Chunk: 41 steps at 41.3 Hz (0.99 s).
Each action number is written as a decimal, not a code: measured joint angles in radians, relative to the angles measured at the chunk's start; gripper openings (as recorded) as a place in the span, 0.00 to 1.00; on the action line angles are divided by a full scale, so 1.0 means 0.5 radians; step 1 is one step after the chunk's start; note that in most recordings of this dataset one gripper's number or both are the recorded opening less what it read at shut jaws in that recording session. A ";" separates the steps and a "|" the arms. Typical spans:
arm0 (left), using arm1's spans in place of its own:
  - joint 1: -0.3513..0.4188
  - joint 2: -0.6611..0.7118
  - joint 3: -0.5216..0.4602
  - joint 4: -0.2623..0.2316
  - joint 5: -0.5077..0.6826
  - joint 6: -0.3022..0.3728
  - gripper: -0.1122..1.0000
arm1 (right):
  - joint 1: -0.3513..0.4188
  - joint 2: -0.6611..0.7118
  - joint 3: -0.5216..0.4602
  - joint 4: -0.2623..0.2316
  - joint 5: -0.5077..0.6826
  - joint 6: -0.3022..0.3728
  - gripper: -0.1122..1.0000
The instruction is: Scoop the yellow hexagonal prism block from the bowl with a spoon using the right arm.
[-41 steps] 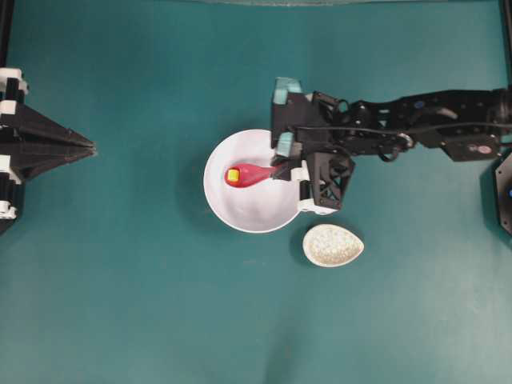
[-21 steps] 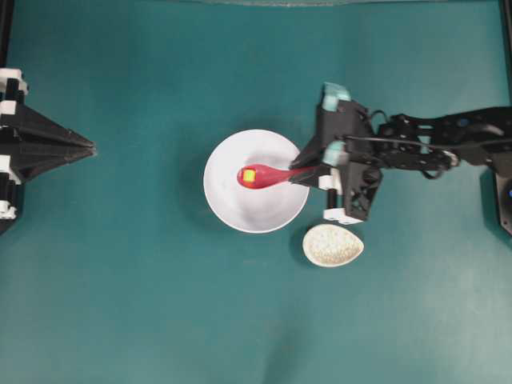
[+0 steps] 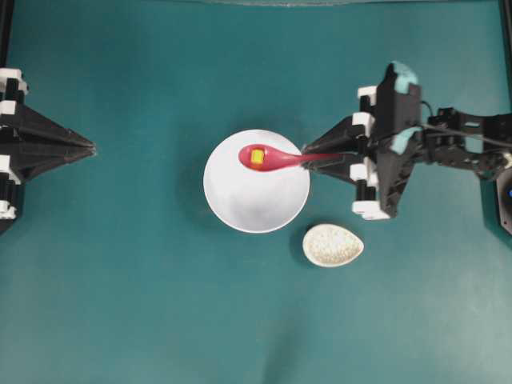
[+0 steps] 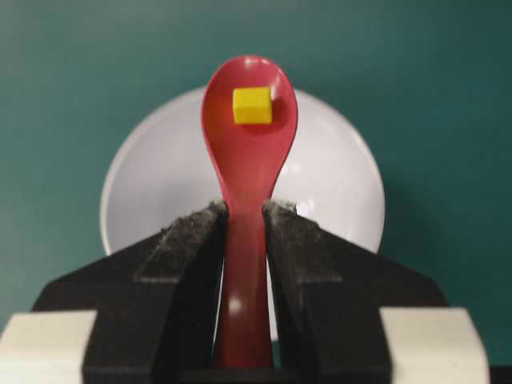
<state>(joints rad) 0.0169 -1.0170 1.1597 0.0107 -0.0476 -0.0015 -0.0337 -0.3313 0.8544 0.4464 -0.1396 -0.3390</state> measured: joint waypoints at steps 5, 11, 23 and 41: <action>0.000 0.000 0.000 -0.003 -0.003 0.003 0.20 | 0.000 -0.089 0.000 -0.021 0.040 0.000 0.30; 0.000 -0.006 0.003 0.000 -0.003 0.028 0.20 | 0.000 -0.169 0.000 -0.021 0.061 0.000 0.30; 0.000 -0.028 0.000 0.006 -0.003 0.028 0.20 | 0.000 -0.193 0.000 -0.025 0.064 0.000 0.30; 0.000 -0.028 0.003 0.009 -0.003 0.034 0.20 | 0.000 -0.193 0.000 -0.025 0.074 0.000 0.30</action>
<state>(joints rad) 0.0169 -1.0308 1.1612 0.0153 -0.0491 0.0153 -0.0337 -0.4280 0.8544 0.4341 -0.1028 -0.3390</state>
